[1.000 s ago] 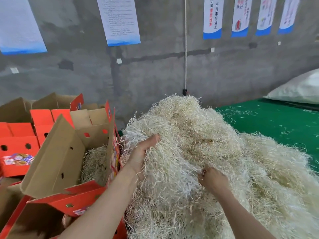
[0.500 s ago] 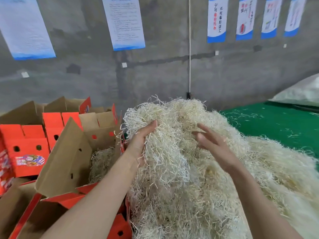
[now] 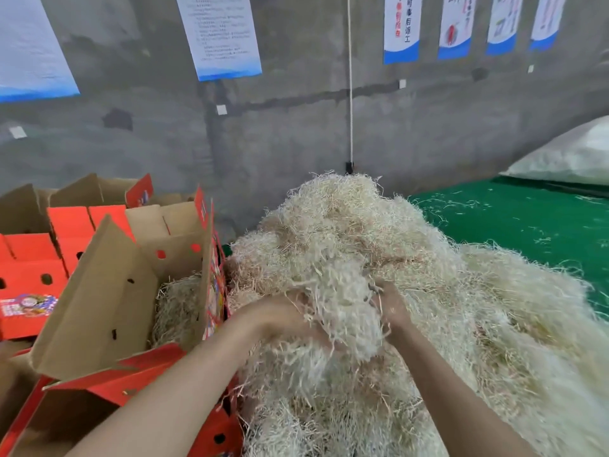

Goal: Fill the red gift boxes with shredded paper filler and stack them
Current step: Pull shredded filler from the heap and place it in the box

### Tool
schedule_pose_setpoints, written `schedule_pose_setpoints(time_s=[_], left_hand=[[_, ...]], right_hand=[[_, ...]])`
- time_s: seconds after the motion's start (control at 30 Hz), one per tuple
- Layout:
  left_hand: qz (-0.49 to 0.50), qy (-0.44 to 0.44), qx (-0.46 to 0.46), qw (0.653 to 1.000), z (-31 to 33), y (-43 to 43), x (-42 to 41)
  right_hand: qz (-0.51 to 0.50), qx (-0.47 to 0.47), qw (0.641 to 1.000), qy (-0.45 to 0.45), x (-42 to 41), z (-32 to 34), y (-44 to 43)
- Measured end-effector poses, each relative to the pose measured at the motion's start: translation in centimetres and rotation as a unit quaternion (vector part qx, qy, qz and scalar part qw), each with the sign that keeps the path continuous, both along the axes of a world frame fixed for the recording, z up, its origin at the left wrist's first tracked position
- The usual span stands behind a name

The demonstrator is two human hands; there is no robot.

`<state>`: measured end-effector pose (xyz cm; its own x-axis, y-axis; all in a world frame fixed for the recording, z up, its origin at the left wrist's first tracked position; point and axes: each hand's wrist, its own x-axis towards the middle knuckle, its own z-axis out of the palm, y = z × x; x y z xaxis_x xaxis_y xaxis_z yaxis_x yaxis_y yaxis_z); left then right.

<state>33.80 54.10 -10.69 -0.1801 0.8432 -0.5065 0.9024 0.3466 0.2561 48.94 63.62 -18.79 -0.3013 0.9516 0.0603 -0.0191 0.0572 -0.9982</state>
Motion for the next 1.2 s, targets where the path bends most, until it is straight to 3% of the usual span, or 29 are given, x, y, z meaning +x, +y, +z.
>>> schedule_pose_setpoints(time_s=[0.07,0.13,0.2,0.23,0.3,0.33,0.43,0.5,0.6,0.67,0.73,0.83,0.87,0.93,0.97,1.0,1.1,1.2], left_hand=[[-0.084,0.083,-0.049,0.992,-2.6,0.4,0.8],[-0.069,0.053,-0.036,0.996,-4.4,1.1,0.8],[-0.024,-0.009,0.083,0.996,-5.0,2.0,0.7],[0.008,-0.020,0.189,0.982,-4.9,2.3,0.5],[0.138,-0.087,0.368,0.915,-4.5,2.9,0.2],[0.219,-0.157,0.409,0.872,-4.0,3.0,0.2],[0.376,-0.403,0.416,0.723,-2.6,4.2,0.4],[0.420,-0.501,0.398,0.644,-1.2,4.8,0.6],[0.430,-0.530,0.391,0.617,-0.3,4.8,0.7],[0.428,-0.561,0.363,0.609,0.1,4.3,0.7],[0.430,-0.621,0.328,0.567,0.4,3.3,1.0],[0.383,-0.704,0.333,0.497,0.4,2.0,0.8],[0.360,-0.706,0.335,0.510,0.5,1.7,0.6],[0.326,-0.611,0.345,0.633,1.1,1.5,0.2],[0.308,-0.583,0.332,0.675,1.6,1.3,0.2],[0.300,-0.574,0.315,0.694,1.9,1.1,0.3],[0.306,-0.583,0.314,0.684,2.3,0.5,0.1],[0.334,-0.572,0.302,0.685,2.1,0.3,-1.0]], right_hand=[[0.006,0.027,1.000,0.006,-0.4,1.5,0.2],[0.025,0.035,0.999,-0.020,-0.7,1.8,0.4],[0.019,0.053,0.998,-0.036,-0.5,1.4,0.5],[0.010,0.072,0.996,-0.046,-0.3,0.9,0.7],[0.010,0.113,0.992,-0.060,0.2,0.0,1.0],[0.022,0.136,0.987,-0.083,0.4,-0.6,1.2],[0.061,0.206,0.950,-0.226,0.0,-3.2,1.5],[0.081,0.211,0.914,-0.336,0.0,-5.5,1.3],[0.086,0.211,0.873,-0.431,0.4,-8.4,1.6],[0.065,0.198,0.875,-0.437,0.4,-8.3,1.8],[0.056,0.182,0.879,-0.436,0.5,-7.7,1.9],[0.046,0.191,0.846,-0.495,0.7,-8.3,1.4],[0.057,0.184,0.843,-0.501,0.6,-8.7,1.1],[0.080,0.187,0.846,-0.493,0.5,-8.8,0.7],[0.093,0.190,0.844,-0.493,0.5,-7.9,0.5],[0.110,0.193,0.849,-0.479,0.4,-7.0,0.6],[0.153,0.197,0.875,-0.414,0.4,-2.5,1.0],[0.091,0.271,0.906,-0.311,0.3,3.1,0.1]])
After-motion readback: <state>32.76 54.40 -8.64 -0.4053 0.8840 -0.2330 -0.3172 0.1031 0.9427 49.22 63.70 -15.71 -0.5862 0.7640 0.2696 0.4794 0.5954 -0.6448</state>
